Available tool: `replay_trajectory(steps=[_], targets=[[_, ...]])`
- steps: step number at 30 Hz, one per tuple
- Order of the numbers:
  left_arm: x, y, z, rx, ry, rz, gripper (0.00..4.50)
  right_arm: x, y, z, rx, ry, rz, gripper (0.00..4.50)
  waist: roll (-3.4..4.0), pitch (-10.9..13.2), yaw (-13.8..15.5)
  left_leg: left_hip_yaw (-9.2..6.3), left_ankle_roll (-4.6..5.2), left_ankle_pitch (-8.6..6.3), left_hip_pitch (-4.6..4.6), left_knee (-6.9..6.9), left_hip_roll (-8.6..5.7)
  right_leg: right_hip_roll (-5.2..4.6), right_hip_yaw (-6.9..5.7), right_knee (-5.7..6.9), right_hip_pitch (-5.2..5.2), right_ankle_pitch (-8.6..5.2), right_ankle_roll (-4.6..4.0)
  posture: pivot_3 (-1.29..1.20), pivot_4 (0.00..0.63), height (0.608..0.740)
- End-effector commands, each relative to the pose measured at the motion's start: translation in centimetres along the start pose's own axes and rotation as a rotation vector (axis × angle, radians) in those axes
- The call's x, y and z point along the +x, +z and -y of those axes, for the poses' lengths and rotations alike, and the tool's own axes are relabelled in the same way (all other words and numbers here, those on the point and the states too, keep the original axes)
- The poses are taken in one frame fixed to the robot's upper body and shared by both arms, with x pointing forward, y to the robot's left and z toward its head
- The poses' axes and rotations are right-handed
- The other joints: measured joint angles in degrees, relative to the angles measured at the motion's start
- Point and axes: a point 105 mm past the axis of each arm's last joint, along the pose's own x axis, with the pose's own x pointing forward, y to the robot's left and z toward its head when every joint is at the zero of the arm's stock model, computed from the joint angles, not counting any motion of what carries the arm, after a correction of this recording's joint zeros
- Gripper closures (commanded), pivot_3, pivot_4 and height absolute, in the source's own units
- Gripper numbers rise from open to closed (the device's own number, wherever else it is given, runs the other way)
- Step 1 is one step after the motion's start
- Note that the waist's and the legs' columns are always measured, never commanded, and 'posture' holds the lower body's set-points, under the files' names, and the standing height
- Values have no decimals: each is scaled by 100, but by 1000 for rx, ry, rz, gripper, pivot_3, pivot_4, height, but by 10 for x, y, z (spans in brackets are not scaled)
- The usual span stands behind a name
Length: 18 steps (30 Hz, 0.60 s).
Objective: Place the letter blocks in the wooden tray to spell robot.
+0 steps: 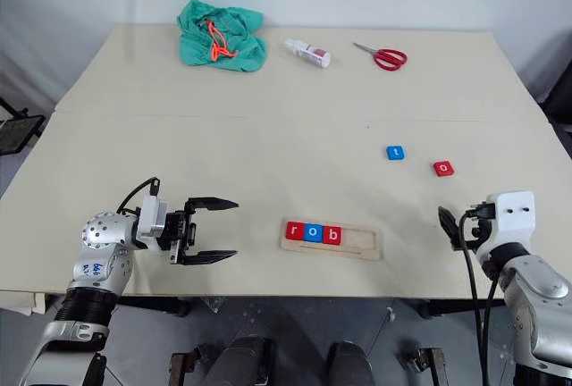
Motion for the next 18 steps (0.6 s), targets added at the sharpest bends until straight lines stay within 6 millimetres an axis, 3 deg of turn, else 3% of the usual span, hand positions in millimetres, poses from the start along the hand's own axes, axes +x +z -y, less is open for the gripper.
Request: replay_trajectory(steps=[1,13,18], targets=[[0,6,-3,37,-5,7,0,-5,18,-4,4,25,76,20,0,0,-4,0,0,0,0,0,0,0,0,0,0,0,0,0,150,740],[-1,6,-4,40,-2,4,0,-6,21,-4,2,24,73,20,0,0,-5,0,0,0,0,0,0,0,0,0,0,0,0,0,150,740],[0,7,-4,42,1,4,0,11,19,-1,48,0,51,20,0,0,-14,1,0,0,1,0,1,0,0,0,0,0,0,0,150,740]])
